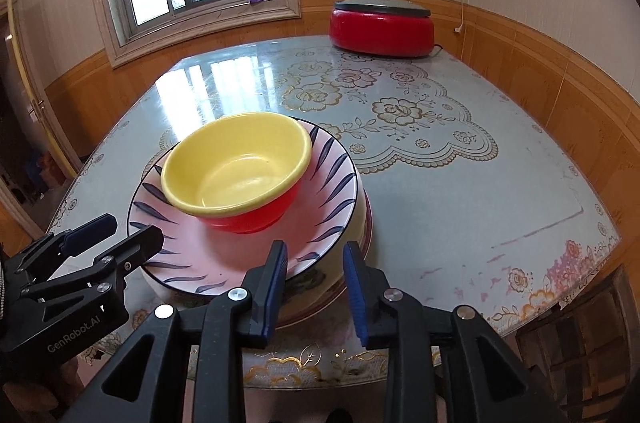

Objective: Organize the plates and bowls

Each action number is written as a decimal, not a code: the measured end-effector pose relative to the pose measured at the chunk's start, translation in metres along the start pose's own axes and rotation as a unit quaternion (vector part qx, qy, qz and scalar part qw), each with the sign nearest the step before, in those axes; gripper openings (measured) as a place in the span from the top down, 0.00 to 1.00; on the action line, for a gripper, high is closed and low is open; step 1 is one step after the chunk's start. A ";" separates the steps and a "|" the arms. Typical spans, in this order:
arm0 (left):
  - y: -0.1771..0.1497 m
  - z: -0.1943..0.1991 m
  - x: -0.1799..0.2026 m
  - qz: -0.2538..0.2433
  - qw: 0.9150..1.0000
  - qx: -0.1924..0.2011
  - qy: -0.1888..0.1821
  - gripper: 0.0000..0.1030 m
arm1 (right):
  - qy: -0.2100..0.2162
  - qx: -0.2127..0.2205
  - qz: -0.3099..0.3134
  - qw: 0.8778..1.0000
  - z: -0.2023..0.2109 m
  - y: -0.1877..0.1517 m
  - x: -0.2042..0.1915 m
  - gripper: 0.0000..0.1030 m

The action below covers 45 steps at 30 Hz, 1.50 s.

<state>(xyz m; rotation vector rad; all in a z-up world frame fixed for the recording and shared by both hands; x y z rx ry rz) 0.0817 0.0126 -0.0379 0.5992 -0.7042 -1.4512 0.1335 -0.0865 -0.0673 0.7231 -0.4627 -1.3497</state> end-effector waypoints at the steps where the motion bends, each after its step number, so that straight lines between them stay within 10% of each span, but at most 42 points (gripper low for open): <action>1: -0.001 0.002 0.000 0.001 1.000 0.002 0.001 0.30 | -0.001 0.003 -0.002 1.000 0.001 -0.001 0.000 0.72; 15: -0.029 0.025 -0.017 0.018 0.999 0.009 0.026 0.00 | -0.033 0.040 -0.028 0.998 0.022 -0.026 -0.011 0.65; 45: -0.063 0.073 -0.002 0.015 0.996 0.047 0.069 0.00 | -0.087 0.111 -0.081 0.987 0.075 -0.066 -0.005 0.62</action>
Point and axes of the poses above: each gripper's, at about its wrist camera, not at the fingertips, and z roughly against the way its jaws point, x to its right, y to its top, the point moved 3 cm from there along -z, roughly the way its jaws point, and after that the axes turned 6 degrees about -z, right-handed, at the moved point
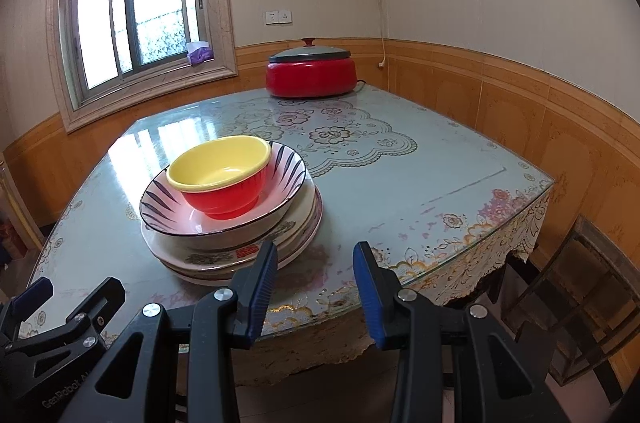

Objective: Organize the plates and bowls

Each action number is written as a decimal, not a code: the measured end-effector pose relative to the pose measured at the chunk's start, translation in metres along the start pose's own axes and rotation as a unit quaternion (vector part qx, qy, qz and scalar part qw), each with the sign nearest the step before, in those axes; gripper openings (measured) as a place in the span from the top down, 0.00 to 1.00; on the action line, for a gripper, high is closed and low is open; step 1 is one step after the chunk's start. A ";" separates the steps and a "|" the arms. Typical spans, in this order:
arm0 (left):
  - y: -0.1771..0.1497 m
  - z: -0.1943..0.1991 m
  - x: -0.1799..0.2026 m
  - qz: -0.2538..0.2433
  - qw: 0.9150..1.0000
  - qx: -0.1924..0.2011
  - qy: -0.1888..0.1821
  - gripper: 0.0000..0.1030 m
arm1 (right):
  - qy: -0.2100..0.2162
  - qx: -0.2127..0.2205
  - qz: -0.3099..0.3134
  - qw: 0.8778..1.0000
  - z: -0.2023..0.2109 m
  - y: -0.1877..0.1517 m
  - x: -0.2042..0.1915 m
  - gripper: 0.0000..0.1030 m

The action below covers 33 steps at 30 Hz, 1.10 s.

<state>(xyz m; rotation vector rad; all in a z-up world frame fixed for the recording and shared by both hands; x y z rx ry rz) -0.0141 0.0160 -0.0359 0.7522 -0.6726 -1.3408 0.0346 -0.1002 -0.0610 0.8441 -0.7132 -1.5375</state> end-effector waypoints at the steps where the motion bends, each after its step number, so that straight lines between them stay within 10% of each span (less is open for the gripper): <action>1: 0.000 0.000 0.000 0.000 1.000 0.000 0.000 0.00 | 0.001 -0.001 0.000 1.000 0.000 0.000 0.000 0.62; 33: 0.006 -0.003 -0.006 0.001 1.000 0.003 0.005 0.00 | 0.013 0.002 0.013 1.000 -0.009 0.008 -0.017 0.62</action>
Point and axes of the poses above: each gripper's, at about its wrist camera, not at the fingertips, and z roughly against the way its jaws point, x to its right, y to its top, the point moved 3 cm from there along -z, roughly the way its jaws point, and after that the axes turned 6 degrees about -z, right-handed, at the moved point
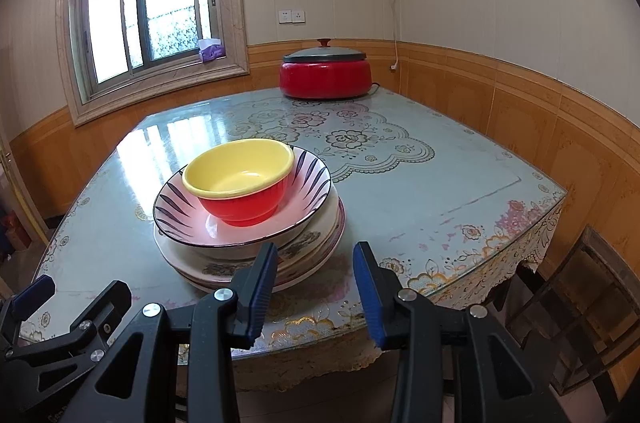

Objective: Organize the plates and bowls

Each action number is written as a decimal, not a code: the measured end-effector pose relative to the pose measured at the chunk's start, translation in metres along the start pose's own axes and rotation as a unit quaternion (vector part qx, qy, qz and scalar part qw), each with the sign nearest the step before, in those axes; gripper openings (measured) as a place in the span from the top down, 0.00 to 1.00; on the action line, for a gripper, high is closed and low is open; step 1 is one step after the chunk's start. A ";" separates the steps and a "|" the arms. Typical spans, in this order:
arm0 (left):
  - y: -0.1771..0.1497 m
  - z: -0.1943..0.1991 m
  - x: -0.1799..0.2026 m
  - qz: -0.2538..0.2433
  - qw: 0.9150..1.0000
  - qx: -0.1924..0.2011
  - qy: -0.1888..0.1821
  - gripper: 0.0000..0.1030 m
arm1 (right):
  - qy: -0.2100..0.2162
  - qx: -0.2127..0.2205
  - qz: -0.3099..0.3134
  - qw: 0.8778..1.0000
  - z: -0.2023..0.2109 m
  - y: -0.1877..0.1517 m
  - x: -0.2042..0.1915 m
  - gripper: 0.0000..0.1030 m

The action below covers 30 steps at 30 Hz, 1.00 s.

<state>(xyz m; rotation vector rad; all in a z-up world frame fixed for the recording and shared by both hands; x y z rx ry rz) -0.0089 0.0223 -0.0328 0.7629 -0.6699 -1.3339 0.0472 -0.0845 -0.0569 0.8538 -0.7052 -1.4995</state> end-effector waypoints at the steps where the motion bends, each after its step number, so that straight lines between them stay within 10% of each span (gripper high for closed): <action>1: 0.000 0.000 0.000 -0.001 1.000 0.000 0.000 0.00 | 0.000 0.000 0.000 1.000 0.000 0.000 0.000 0.62; 30: 0.002 -0.010 0.003 0.000 1.000 -0.009 -0.004 0.00 | 0.000 -0.001 0.000 1.000 -0.011 0.005 0.000 0.62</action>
Point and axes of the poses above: each gripper's, at about its wrist camera, not at the fingertips, and z roughly against the way its jaws point, x to its right, y to its top, the point moved 3 cm from there along -z, roughly the way its jaws point, and after that the axes turned 6 degrees about -z, right-handed, at the moved point
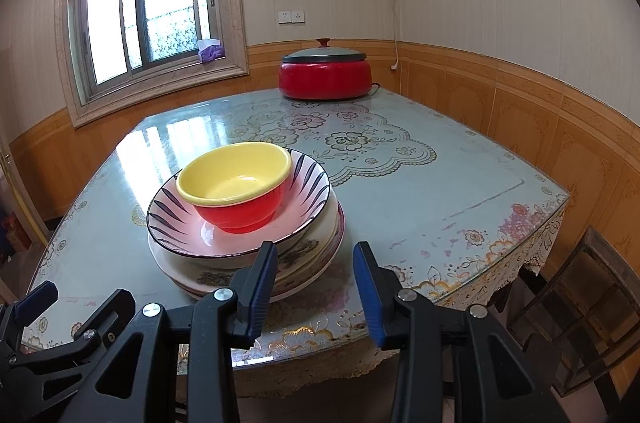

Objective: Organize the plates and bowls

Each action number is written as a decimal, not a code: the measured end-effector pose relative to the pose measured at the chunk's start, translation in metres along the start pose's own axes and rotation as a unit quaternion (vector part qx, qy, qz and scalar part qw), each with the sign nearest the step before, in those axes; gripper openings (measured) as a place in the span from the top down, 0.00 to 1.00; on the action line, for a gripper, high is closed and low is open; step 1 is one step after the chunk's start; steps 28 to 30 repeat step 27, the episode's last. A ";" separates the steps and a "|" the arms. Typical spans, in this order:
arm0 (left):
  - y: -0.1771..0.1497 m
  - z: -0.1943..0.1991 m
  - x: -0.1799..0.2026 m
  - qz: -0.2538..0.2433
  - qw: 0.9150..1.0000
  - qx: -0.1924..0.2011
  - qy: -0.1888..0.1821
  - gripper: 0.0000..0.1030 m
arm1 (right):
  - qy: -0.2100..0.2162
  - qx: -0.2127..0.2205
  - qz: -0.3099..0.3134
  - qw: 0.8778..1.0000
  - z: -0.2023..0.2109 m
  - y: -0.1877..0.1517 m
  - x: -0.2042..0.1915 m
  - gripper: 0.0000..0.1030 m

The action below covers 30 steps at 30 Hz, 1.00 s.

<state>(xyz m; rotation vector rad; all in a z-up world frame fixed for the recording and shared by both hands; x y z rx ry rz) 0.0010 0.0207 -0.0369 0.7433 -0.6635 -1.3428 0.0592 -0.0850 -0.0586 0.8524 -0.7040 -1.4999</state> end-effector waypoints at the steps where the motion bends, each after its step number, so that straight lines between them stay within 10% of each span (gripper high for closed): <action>1: 0.000 0.000 -0.001 0.000 1.000 0.000 -0.001 0.00 | 0.000 0.000 0.000 1.000 -0.001 0.000 0.000 0.62; 30: 0.003 -0.008 -0.010 -0.002 1.000 0.015 0.005 0.06 | 0.002 -0.005 0.005 1.000 -0.014 0.000 -0.008 0.62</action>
Point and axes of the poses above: each gripper's, at about its wrist camera, not at the fingertips, and z roughly against the way its jaws point, x to its right, y to its top, the point moved 3 cm from there along -z, roughly the way its jaws point, and after that the axes turned 6 degrees about -z, right-handed, at the moved point
